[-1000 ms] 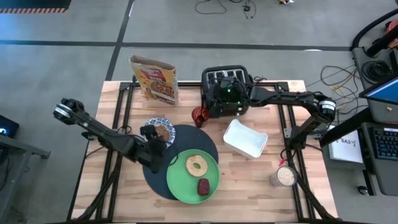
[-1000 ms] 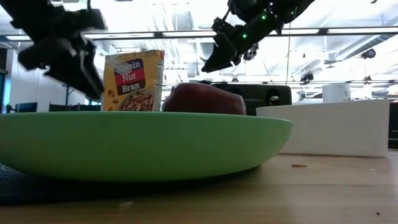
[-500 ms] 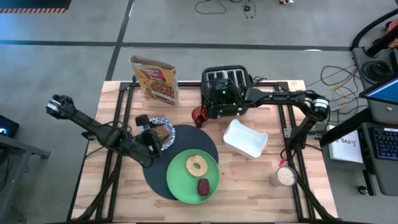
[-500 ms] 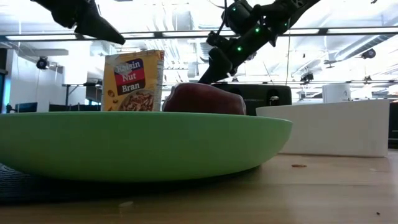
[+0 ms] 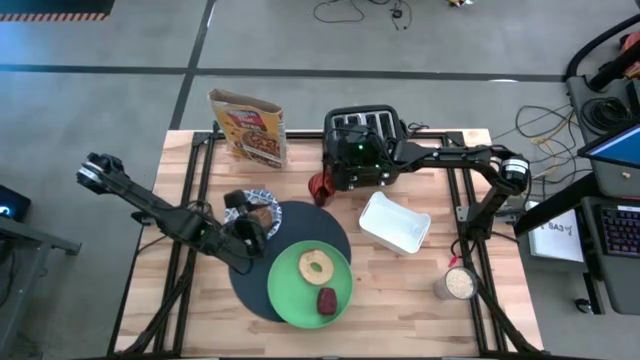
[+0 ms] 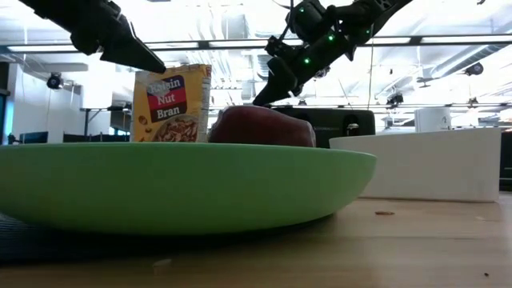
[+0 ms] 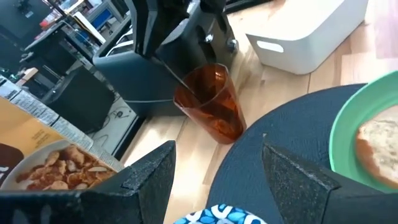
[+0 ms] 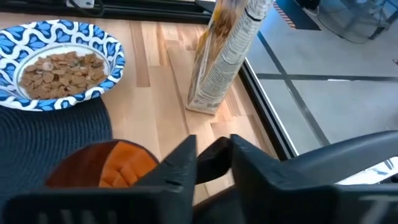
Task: Arrange a breakfast setting
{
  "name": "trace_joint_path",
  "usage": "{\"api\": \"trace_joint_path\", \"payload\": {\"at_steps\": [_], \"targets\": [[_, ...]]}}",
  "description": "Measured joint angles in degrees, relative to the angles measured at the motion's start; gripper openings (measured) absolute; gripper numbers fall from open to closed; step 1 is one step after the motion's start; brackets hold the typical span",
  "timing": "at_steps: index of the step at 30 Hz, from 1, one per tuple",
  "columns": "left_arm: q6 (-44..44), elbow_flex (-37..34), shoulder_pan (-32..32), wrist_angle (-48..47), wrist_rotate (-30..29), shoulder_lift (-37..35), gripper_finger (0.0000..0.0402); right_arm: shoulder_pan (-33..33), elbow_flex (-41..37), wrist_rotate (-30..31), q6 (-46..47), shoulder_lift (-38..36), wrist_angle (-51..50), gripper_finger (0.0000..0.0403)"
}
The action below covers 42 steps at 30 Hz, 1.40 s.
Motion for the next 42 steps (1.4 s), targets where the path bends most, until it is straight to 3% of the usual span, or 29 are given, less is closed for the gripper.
{"api": "trace_joint_path", "payload": {"at_steps": [5,12,25,35,37,42], "targets": [[0.02,0.05,0.02,0.98,-0.10,1.04,0.0220,0.04,0.00,-0.95,-0.25,-0.02,0.13,0.0019],[-0.58,0.05,0.00,3.38,-2.45,1.55,0.0220,0.06,1.95,-0.53,-2.98,-0.25,-0.63,0.0015],[-0.38,0.03,0.13,10.23,-2.48,1.55,0.0220,1.17,12.19,-0.06,-7.37,-0.44,-10.87,0.0011],[1.44,-0.02,2.01,15.82,-2.26,1.75,0.0220,2.27,16.98,-0.09,-10.04,-1.07,-13.09,0.0011],[4.85,-0.02,3.78,20.30,0.15,1.91,0.0219,2.79,17.80,-0.10,-11.08,-1.40,-13.48,0.0010],[15.91,-0.02,11.16,32.37,13.74,3.73,0.0207,4.58,19.59,-0.22,-13.44,-2.57,-14.71,0.0009]]}}
